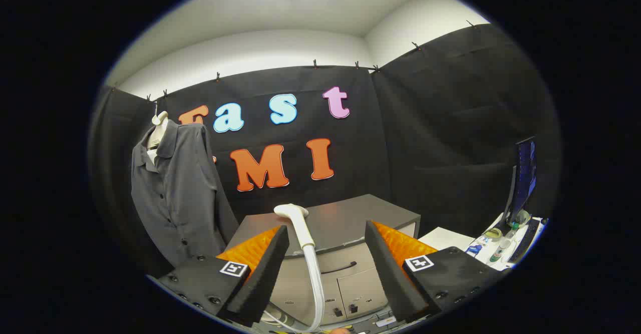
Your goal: Iron the clothes twice with a garment steamer, once on the left side and once on the right side.
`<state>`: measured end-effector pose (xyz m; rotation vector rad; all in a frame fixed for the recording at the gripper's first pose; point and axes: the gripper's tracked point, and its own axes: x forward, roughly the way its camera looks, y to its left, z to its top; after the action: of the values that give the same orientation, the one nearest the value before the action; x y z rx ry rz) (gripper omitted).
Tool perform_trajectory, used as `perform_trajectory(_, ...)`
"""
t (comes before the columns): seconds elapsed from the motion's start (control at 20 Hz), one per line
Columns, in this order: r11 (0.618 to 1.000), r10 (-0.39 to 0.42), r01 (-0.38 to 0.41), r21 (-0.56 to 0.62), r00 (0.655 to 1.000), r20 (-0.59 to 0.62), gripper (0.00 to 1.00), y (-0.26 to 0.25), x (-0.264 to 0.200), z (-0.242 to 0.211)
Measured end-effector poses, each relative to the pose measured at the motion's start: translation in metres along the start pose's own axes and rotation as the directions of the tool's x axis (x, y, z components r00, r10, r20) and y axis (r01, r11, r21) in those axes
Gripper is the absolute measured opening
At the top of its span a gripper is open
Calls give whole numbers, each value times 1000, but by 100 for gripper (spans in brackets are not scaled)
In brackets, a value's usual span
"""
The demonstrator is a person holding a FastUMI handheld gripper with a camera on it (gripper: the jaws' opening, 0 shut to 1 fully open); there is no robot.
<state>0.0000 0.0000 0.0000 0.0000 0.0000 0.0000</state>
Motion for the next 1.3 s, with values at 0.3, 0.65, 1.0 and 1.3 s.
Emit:
perform_trajectory(0.3,999,33,-32,-42,999,24,98,43,6,19)
perform_trajectory(0.65,997,66,-66,-28,998,17,98,93,0,26)
perform_trajectory(1.0,999,-9,10,-38,1000,25,98,76,1,35)
perform_trajectory(1.3,999,9,-9,-40,1000,-19,98,46,13,29)
